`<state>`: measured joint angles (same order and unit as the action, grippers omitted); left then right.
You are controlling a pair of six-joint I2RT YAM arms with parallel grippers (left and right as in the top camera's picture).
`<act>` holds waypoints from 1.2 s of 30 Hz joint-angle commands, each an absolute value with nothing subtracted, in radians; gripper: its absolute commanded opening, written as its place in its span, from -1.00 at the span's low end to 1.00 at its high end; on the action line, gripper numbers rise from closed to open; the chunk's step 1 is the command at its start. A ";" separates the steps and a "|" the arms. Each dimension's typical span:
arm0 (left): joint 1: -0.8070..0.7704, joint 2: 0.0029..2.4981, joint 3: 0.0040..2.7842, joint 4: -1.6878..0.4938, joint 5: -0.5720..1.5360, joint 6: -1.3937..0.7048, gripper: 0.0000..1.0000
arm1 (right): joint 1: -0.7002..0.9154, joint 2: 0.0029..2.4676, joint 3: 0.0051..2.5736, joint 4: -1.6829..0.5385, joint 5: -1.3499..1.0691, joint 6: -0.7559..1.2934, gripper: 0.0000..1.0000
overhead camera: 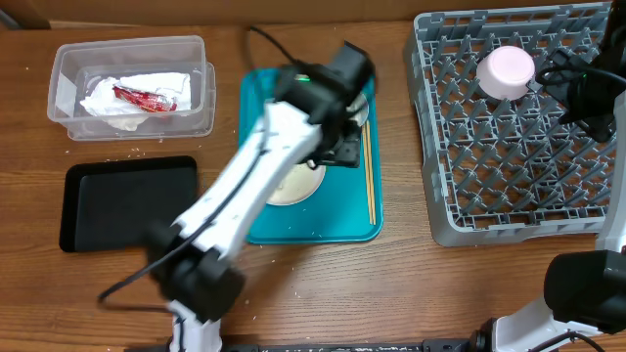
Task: Sort waste into correct bins and load items into the dishwasher
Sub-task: 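Move the left gripper over the teal tray to the rice plate rim, then close the left gripper on the rim of the white rice plate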
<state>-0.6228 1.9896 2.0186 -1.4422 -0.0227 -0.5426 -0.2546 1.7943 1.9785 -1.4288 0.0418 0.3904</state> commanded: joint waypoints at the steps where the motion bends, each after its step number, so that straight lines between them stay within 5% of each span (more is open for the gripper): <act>1: -0.634 2.077 2.012 -1.414 -0.172 -0.547 0.10 | -0.256 1.782 1.996 -1.423 0.051 0.390 1.00; 4: -0.634 2.154 2.012 -1.374 -0.173 -0.571 -0.07 | -0.256 1.782 1.996 -1.423 0.051 0.390 1.00; 27: -0.629 2.349 1.950 -1.259 -0.176 -0.531 -0.07 | -0.256 1.782 1.996 -1.423 0.051 0.390 1.00; 36: -0.629 2.349 1.886 -1.218 -0.176 -0.494 -0.29 | -0.256 1.782 1.996 -1.423 0.051 0.390 1.00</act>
